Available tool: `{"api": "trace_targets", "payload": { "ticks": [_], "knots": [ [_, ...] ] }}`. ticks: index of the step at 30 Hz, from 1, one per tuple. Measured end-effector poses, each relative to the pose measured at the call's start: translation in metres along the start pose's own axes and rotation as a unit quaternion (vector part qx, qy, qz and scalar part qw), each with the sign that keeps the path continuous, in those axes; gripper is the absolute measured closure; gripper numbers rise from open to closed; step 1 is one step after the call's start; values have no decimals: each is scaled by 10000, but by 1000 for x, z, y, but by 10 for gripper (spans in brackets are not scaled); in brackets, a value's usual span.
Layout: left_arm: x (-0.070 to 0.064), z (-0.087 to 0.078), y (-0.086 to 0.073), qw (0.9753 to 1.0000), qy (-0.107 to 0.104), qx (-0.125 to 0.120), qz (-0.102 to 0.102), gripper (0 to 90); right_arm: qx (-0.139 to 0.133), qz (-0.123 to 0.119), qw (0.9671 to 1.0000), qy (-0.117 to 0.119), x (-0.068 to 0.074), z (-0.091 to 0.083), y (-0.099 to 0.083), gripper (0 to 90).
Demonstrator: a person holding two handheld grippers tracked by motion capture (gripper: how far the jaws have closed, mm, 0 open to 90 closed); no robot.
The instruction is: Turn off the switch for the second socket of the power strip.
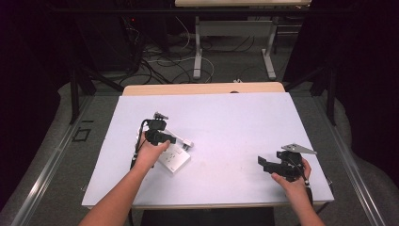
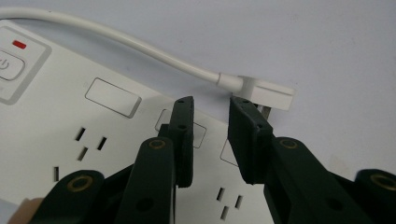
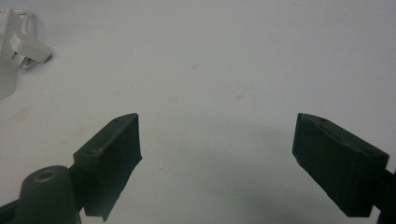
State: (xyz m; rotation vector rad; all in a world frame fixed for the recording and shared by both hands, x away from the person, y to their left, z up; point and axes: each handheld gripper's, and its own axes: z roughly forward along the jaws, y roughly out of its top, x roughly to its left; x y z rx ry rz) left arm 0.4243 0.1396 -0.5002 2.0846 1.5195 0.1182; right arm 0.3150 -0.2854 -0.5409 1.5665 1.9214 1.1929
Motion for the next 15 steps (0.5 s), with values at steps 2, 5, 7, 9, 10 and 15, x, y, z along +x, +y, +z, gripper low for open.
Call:
{"api": "trace_targets", "payload": {
  "ticks": [2, 5, 7, 9, 10, 15],
  "knots": [
    [-1, -1, 0, 10000, 0, -16, 17, 699, -1, 6, 10000, -9, 0, 0, 0, 147],
    [-2, -2, 0, 10000, -4, -26, 29, 680, -3, 4, 10000, -10, 0, 0, 0, 147],
    [-2, -3, 0, 10000, -12, -31, 52, 669, -4, 3, 10000, -9, 0, 0, 0, 147],
    [-2, -5, 0, 9999, 9, -50, 97, 655, -7, -5, 10000, -10, 0, 0, 0, 147],
    [-3, -5, 0, 9999, 16, -64, 104, 647, -8, -6, 10000, -12, 0, 0, 0, 147],
    [-4, -9, 1, 9999, -4, -97, 136, 623, -12, -31, 10000, -8, 0, -1, 0, 147]
  ]
}}
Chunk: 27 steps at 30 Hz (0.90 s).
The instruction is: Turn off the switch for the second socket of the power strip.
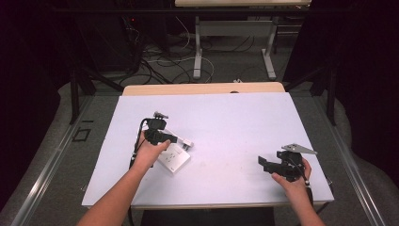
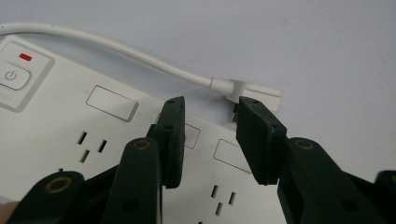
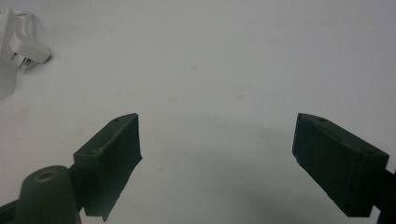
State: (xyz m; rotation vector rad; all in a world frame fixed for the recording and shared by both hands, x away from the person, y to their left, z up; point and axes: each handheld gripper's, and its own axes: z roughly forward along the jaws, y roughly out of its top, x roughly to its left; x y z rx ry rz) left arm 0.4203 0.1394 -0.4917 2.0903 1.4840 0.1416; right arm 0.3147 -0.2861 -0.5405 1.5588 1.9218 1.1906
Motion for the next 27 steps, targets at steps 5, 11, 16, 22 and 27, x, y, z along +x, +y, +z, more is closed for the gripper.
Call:
{"api": "trace_targets", "payload": {
  "ticks": [5, 11, 16, 22, 27],
  "knots": [
    [-1, -3, 0, 10000, 10, -18, 68, 587, -6, -3, 10000, -2, 0, 0, 0, 147],
    [-2, -8, 0, 9999, -9, -105, 126, 550, -6, -4, 10000, -2, 0, 0, 0, 147],
    [-3, -11, -1, 9996, -9, -209, 176, 517, -12, -9, 10000, -5, 0, 0, 0, 147],
    [-4, -16, -1, 9991, 31, -268, 322, 496, -15, -12, 10000, -8, 0, -1, 0, 147],
    [-6, -19, -2, 9988, 25, -353, 343, 469, -61, 2, 10000, -43, 0, 0, 0, 147]
  ]
}}
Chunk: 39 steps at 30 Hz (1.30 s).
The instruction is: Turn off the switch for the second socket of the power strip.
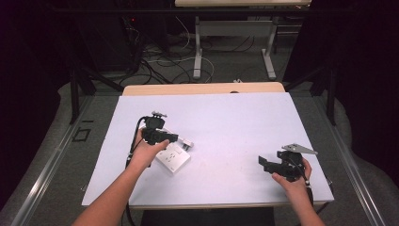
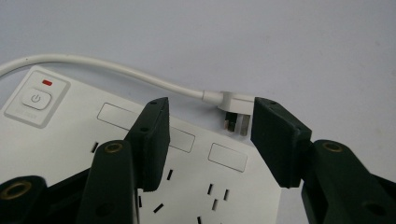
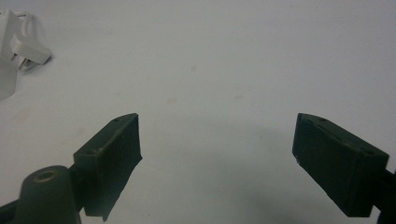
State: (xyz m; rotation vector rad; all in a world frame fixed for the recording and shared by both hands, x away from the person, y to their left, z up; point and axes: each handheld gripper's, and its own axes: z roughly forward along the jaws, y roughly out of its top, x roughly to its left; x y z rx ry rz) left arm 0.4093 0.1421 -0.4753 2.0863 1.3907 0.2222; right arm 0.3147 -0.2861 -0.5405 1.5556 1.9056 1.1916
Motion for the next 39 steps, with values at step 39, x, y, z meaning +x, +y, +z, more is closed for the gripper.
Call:
{"api": "trace_targets", "payload": {
  "ticks": [39],
  "knots": [
    [23, -30, -13, 9994, 109, -247, 206, 311, 45, -10, 10000, 22, 0, -1, 0, 147]
  ]
}}
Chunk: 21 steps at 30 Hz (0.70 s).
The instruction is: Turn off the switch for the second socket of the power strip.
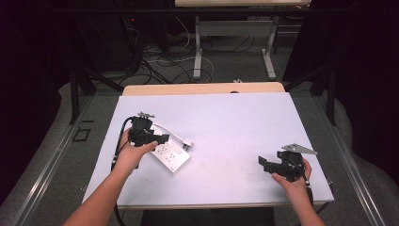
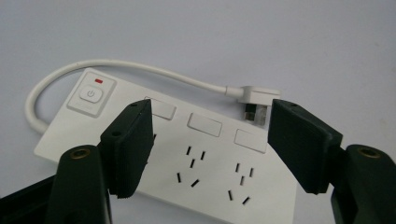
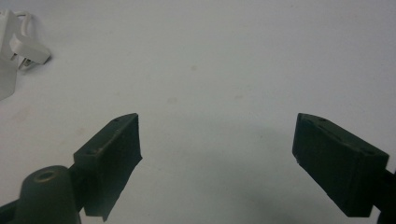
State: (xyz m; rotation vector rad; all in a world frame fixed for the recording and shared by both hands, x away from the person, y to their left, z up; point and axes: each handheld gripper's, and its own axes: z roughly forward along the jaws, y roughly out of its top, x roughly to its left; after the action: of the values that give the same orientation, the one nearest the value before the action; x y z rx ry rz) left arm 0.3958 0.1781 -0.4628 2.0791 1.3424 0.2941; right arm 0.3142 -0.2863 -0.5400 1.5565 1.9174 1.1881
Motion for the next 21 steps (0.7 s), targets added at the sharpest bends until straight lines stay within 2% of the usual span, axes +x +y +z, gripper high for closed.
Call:
{"api": "trace_targets", "payload": {
  "ticks": [13, 21],
  "knots": [
    [22, -15, -11, 9997, 157, -129, -98, 292, 17, 28, 10000, 6, 0, 0, 0, 147],
    [35, -25, -18, 9991, 194, -148, -333, 288, 18, 33, 10000, 10, 0, 0, 0, 147]
  ]
}}
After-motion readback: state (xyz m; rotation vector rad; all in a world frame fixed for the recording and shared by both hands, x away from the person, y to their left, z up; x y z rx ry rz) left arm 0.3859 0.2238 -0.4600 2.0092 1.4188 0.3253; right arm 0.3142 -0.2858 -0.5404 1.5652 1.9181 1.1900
